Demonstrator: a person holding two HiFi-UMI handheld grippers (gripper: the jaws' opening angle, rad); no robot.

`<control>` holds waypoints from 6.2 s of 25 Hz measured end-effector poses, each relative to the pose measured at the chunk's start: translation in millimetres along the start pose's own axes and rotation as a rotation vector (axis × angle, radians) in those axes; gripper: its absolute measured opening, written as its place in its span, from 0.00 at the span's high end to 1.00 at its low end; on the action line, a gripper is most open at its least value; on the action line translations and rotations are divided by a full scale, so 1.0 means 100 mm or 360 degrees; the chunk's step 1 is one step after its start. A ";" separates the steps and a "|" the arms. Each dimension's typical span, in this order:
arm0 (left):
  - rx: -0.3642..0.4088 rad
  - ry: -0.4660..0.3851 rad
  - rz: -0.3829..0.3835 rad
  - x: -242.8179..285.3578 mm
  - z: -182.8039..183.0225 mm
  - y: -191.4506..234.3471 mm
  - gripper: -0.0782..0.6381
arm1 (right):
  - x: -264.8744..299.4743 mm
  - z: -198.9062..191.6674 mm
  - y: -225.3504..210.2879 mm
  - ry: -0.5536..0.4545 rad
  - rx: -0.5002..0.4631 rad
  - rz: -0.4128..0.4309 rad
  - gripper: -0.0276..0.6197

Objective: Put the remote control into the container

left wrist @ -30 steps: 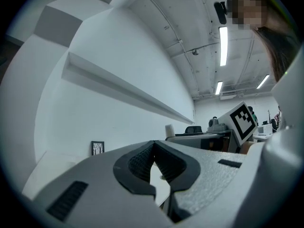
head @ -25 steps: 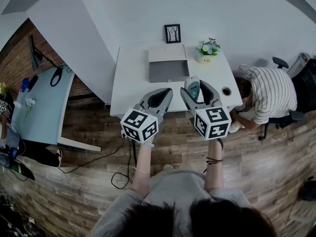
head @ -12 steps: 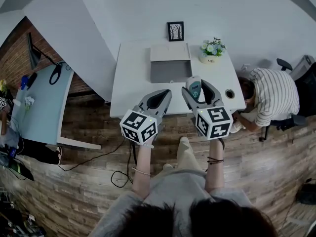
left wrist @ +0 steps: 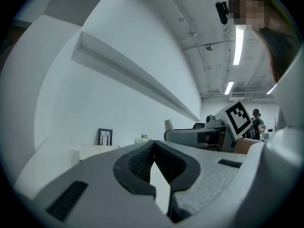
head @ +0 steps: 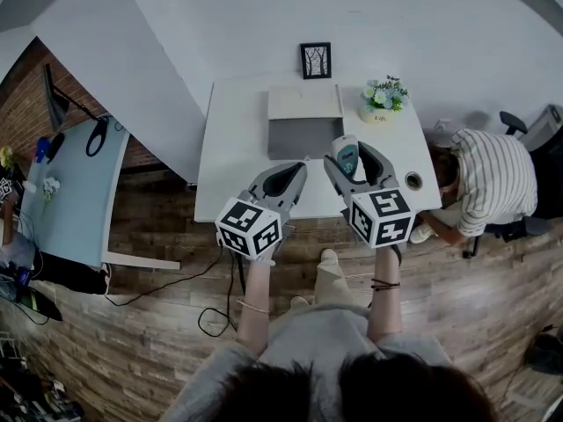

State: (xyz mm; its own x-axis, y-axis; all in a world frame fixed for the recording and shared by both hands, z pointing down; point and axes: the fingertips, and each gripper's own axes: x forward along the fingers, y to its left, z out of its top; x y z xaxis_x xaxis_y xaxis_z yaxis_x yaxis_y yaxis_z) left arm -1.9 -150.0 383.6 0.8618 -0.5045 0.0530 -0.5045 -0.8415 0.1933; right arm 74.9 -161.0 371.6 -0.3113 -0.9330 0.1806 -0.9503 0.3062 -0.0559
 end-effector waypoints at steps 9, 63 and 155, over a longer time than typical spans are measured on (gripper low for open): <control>0.0008 -0.0011 0.0075 0.29 0.11 0.37 0.89 | 0.53 0.14 -0.29 0.0031 -0.0062 0.0098 0.52; -0.0410 0.0277 0.0339 0.90 -0.76 1.89 0.89 | 2.44 -1.29 -0.23 0.0916 -0.0402 0.0738 0.52; -0.0415 0.0208 0.0267 0.92 -0.83 1.59 0.89 | 2.24 -1.24 -0.21 0.0694 -0.0031 0.0720 0.76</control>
State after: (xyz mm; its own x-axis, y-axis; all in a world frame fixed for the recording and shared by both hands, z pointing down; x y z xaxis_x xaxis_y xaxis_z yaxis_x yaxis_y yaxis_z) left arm 2.0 -314.2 500.9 0.7760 -0.5883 0.2273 -0.6238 -0.6627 0.4144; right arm 25.8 -353.0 534.9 -0.6488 -0.5484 0.5276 -0.7231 0.6602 -0.2032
